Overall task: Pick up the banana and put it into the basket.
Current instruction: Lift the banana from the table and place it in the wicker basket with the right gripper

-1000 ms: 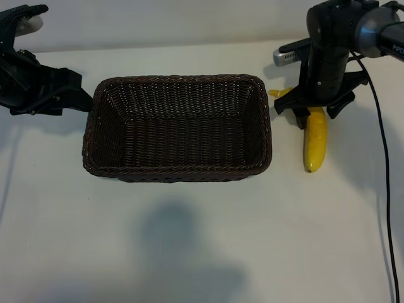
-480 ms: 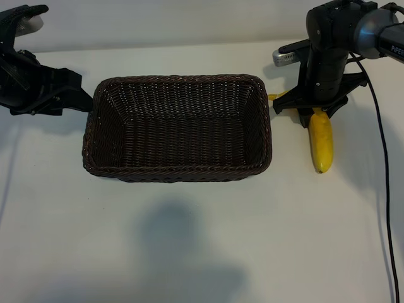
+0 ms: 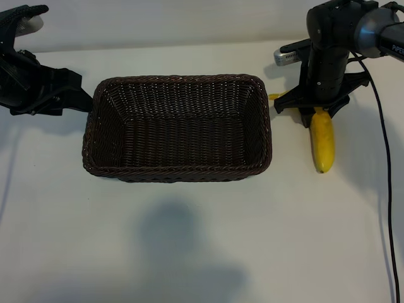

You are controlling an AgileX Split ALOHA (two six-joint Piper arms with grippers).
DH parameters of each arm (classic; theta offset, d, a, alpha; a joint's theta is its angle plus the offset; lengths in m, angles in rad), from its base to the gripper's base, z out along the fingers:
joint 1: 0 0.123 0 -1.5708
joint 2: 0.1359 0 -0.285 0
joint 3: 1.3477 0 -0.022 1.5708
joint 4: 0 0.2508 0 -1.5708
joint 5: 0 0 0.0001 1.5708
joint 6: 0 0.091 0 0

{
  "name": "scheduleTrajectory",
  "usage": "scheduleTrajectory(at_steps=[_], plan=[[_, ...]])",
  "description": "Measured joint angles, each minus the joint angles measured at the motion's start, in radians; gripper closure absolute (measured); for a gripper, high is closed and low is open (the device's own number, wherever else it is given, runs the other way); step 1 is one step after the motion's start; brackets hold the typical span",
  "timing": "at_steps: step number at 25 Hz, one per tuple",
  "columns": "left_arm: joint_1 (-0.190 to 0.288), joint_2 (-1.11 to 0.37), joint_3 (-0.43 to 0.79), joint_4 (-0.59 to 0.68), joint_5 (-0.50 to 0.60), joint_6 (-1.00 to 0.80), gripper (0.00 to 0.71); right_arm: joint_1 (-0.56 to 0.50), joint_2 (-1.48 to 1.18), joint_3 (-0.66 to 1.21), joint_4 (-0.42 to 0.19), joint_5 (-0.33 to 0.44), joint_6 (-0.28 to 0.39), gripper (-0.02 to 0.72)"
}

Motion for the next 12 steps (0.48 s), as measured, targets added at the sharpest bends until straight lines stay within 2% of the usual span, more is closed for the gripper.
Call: scheduleTrajectory(at_steps=[12], plan=[[0.000, 0.000, 0.000, 0.000, 0.000, 0.004, 0.114, 0.000, -0.101, 0.000, -0.019, 0.052, 0.001, 0.284]])
